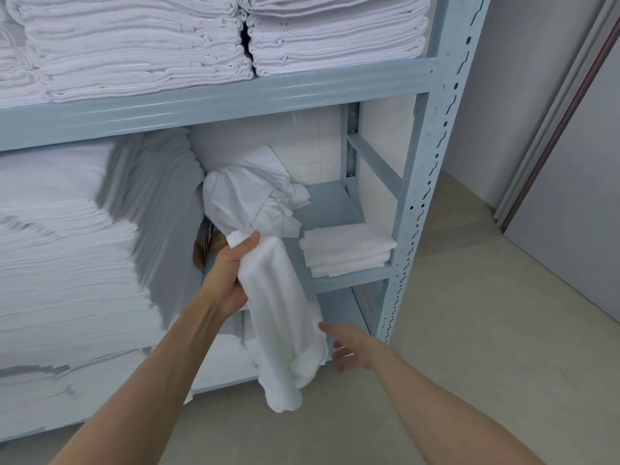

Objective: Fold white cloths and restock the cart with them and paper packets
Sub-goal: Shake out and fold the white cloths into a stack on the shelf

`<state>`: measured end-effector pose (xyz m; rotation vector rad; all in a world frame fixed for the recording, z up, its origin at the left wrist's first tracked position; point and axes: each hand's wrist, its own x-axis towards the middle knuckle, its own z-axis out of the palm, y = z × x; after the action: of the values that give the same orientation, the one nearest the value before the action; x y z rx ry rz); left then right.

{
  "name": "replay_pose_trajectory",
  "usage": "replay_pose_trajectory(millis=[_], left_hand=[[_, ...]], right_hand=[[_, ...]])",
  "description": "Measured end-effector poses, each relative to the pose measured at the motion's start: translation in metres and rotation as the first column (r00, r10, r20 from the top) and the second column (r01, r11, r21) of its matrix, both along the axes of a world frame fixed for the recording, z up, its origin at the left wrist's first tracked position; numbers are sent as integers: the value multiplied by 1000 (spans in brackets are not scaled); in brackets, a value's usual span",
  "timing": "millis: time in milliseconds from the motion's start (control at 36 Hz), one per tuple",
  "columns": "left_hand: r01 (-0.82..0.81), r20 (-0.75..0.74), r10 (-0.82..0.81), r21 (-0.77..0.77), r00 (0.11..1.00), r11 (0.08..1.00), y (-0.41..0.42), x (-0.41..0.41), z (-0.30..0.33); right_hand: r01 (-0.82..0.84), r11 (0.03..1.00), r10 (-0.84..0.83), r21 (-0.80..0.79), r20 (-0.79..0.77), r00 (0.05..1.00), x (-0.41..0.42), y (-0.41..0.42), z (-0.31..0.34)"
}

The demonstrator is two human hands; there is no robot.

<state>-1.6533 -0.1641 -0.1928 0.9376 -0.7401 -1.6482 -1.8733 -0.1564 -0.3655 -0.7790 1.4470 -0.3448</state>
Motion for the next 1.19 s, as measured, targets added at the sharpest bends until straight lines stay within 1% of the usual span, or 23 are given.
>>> replay_pose_trajectory(millis=[83,222,306,333,361,389,444,472,500,528,583,639,694,750,833,889,944,1000,1056,1083,1111,1139,1194], left_hand=[[-6,-46,7,13,999,1000,2,9,-1],[-19,-54,19,6,998,1000,7,19,-2],[-62,-6,62,33,998,998,9,28,-6],[-80,17,80,42,997,996,9,31,-8],[-96,42,94,51,995,994,9,35,-9],[-114,70,110,64,991,991,9,38,-12],[-178,124,166,100,978,979,8,45,-17],[-225,148,207,119,967,967,7,48,-21],[-278,174,254,134,951,951,7,52,-25],[-332,198,302,142,933,932,6,56,-29],[-422,243,384,132,891,897,3,64,-37],[-471,298,420,119,857,874,-1,71,-44],[-514,353,450,107,820,851,-6,76,-51],[-546,410,468,93,783,832,-11,79,-57],[-572,490,458,108,742,813,-19,82,-64],[-555,527,415,134,742,821,-22,85,-65],[-522,506,385,159,772,838,-26,90,-65],[-508,447,390,180,805,843,-29,96,-63],[-499,396,400,189,827,846,-31,99,-59],[-491,384,397,186,834,851,-33,101,-58],[-486,382,395,179,836,855,-35,101,-58],[-488,389,397,169,831,856,-37,99,-57],[-498,420,406,135,812,856,-41,94,-56]], right_hand=[[-46,999,45,25,31,999,19,4,-3],[-140,988,150,70,-163,975,38,10,-10],[-305,926,360,222,-281,890,36,11,-12],[-349,905,417,244,-335,845,31,10,-12],[-371,903,428,215,-410,805,26,8,-11],[-370,918,388,138,-496,777,17,5,-10],[-292,951,173,-103,-608,775,-3,-3,-9],[-165,960,6,-225,-577,817,-15,-9,-11],[11,951,-165,-310,-476,864,-26,-15,-11],[183,918,-311,-351,-355,882,-37,-19,-8],[406,828,-501,-387,-185,845,-58,-25,-5],[486,758,-592,-436,-144,793,-74,-26,-2],[516,710,-644,-479,-144,752,-85,-29,0],[504,711,-639,-490,-150,755,-91,-32,7],[545,731,-631,-412,-101,770,-97,-40,18],[625,719,-653,-304,12,757,-99,-44,28],[698,678,-670,-231,196,716,-103,-49,36],[759,614,-677,-217,350,648,-111,-55,42],[822,517,-694,-237,447,565,-121,-59,44],[838,486,-709,-248,449,544,-125,-59,42],[824,492,-728,-279,387,566,-130,-57,36],[765,550,-732,-335,248,635,-134,-53,29],[582,711,-655,-394,-70,753,-141,-43,15]])
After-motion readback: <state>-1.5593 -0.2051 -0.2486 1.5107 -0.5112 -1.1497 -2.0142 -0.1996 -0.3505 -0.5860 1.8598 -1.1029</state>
